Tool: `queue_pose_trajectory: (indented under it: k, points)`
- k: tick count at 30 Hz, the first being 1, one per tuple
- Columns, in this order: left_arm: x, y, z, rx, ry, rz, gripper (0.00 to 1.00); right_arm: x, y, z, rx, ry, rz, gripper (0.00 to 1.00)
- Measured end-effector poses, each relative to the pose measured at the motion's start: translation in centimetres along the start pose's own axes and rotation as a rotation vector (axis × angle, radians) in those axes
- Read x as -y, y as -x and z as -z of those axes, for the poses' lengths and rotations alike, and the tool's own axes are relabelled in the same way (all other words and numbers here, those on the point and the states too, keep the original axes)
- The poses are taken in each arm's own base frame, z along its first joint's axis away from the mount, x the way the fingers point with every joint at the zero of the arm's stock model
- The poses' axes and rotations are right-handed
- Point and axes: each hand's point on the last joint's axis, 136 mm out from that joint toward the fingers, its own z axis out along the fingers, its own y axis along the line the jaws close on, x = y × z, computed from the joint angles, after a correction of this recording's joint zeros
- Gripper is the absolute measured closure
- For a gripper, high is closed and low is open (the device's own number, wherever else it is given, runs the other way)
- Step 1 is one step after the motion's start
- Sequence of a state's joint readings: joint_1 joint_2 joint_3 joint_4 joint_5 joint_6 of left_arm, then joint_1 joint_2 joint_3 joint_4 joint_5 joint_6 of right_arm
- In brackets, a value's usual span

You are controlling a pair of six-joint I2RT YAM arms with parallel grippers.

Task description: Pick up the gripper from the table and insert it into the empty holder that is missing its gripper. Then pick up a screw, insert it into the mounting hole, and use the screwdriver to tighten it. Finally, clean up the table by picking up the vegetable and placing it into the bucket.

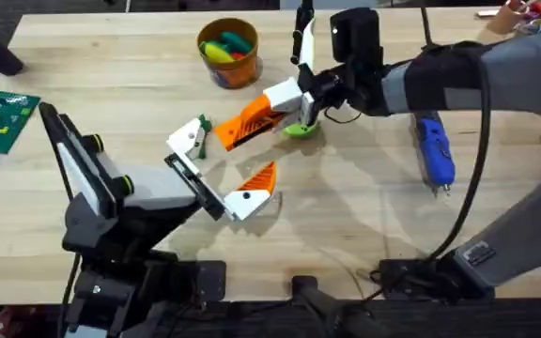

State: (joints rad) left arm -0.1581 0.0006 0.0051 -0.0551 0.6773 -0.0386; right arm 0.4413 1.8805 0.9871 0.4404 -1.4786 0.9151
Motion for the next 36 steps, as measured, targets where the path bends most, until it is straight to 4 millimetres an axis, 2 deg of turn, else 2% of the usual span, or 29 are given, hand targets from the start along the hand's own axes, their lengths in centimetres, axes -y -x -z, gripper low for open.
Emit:
queue_pose_trajectory:
  k: [13,21,31,36]
  points:
    - [0.0,0.0,0.0,0.0,0.0,0.0,0.013,-1.1,-0.2,-0.2,-0.018,0.015,0.071,0.981]
    - [0.0,0.0,0.0,0.0,0.0,0.0,0.013,-1.2,-0.4,-1.6,-0.028,0.001,0.106,0.982]
    - [0.0,0.0,0.0,0.0,0.0,0.0,0.013,-1.3,-0.2,-2.1,-0.026,-0.001,0.15,0.98]
    - [0.0,0.0,0.0,0.0,0.0,0.0,0.013,-1.3,-0.5,-3.0,-0.041,-0.001,0.114,0.981]
